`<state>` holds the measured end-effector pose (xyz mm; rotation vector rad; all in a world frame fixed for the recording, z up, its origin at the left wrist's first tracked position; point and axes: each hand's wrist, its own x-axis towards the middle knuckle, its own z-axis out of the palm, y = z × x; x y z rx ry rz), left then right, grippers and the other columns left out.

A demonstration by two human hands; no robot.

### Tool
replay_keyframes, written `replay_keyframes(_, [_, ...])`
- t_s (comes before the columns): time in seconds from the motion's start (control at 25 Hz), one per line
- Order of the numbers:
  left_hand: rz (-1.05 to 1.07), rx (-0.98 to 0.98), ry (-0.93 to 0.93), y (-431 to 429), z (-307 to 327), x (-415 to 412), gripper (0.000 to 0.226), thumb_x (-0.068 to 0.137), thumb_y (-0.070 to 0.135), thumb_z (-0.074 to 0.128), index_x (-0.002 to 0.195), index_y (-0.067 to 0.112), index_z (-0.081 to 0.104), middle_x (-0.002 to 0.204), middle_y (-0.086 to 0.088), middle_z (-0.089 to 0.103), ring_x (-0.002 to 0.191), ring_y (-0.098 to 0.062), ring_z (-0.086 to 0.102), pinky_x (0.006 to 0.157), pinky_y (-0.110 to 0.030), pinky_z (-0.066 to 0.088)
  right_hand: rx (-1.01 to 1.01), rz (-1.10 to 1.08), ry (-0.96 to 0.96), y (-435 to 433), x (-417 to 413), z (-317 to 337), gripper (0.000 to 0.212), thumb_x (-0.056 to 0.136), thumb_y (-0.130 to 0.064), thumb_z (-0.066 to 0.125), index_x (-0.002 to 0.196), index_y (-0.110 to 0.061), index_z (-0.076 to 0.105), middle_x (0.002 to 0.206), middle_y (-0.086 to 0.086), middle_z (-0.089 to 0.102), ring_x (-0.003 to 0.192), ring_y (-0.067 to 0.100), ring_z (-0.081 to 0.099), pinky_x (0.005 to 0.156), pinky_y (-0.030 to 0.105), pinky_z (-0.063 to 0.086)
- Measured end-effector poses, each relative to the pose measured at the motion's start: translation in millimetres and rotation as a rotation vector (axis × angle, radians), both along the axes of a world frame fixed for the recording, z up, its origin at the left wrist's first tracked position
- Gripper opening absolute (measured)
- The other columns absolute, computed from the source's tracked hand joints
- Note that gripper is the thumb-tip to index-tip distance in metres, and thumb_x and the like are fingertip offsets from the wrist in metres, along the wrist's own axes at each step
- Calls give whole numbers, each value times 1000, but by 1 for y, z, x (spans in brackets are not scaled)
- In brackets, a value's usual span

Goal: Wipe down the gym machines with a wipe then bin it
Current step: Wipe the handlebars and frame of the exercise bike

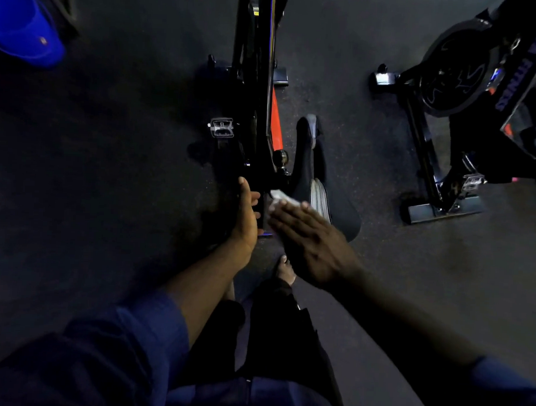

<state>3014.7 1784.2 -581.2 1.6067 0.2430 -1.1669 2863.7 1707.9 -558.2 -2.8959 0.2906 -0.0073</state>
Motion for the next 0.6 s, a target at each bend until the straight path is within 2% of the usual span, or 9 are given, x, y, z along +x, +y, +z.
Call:
replay_keyframes(0.08, [-6,10,-10,0,-1,-1,69,106,66,19,119,16,64,121,-3,62,107,-26,57,93,-48,51,35,-208,0,14,-4,1,61,99,-24,47,158,-14,40,168,4,31,158,19,21,128,45,20])
replay_keyframes(0.12, [-11,8,-14,0,3,-1,70,106,66,18,121,15,64,123,-4,62,109,-26,57,96,-49,50,49,-247,6,31,-14,1,64,97,-22,49,160,-15,37,169,3,28,158,19,19,128,45,20])
replay_keyframes(0.2, [-17,-2,-23,-4,9,0,73,107,65,19,128,11,63,133,-9,60,110,-24,56,98,-50,50,56,-173,28,50,-33,6,66,97,-22,49,161,-19,35,170,0,27,159,17,18,127,45,20])
replay_keyframes(0.28, [-17,-1,-21,-9,13,1,75,106,65,19,132,9,62,136,-11,59,108,-23,56,87,-42,50,51,-208,7,27,-15,7,63,97,-28,44,159,-18,40,167,1,34,158,18,22,128,46,16])
replay_keyframes(0.4, [-4,7,-36,-11,13,0,77,106,66,18,132,9,62,136,-10,59,105,-23,54,75,-35,46,1,-398,75,-4,34,6,65,99,-42,36,156,-12,44,166,7,35,159,21,18,129,46,6])
replay_keyframes(0.48, [-13,17,-33,-10,14,-1,78,106,67,17,133,9,62,137,-10,58,106,-23,54,76,-35,45,58,-382,69,17,25,4,65,97,-37,34,155,-11,46,165,8,36,158,24,20,129,45,12])
replay_keyframes(0.6, [2,0,-19,-10,18,0,79,106,66,18,132,7,63,134,-10,60,104,-24,55,71,-33,43,145,-194,35,51,-21,13,61,93,-26,42,151,-13,53,161,5,43,155,23,30,126,43,22])
